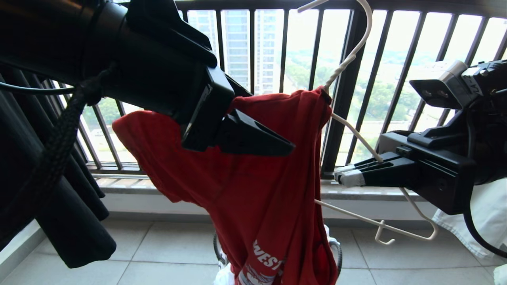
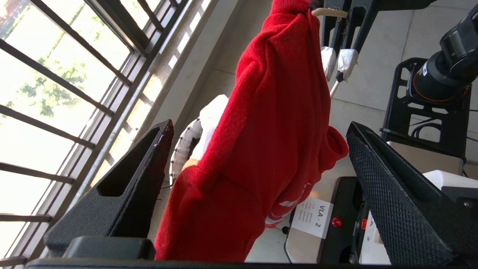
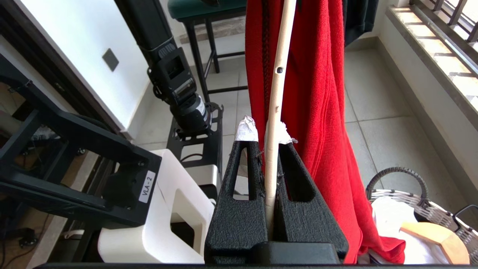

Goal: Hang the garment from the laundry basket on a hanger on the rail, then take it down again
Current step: Hang the clothes on the clothes rack

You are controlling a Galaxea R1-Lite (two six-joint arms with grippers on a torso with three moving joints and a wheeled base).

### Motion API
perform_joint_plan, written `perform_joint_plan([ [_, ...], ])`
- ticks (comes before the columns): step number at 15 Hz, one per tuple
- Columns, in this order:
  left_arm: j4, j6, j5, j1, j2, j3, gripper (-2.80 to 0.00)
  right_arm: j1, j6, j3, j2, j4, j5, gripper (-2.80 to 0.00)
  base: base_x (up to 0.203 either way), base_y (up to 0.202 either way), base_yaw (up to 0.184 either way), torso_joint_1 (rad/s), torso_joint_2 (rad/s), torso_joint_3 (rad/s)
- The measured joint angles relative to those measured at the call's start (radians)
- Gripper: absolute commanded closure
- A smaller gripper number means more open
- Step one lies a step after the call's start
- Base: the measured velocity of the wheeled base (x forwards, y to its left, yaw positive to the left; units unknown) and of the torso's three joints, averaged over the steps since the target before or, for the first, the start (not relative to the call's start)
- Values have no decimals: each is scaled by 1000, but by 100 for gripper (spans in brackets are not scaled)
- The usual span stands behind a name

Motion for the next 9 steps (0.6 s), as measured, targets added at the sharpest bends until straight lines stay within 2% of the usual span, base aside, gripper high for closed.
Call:
perform_joint_plan([
  [9,89,7,9,-6,19,0,-280,3,-2,3,-3,1,-1,0,0,0,0,0,0,0],
])
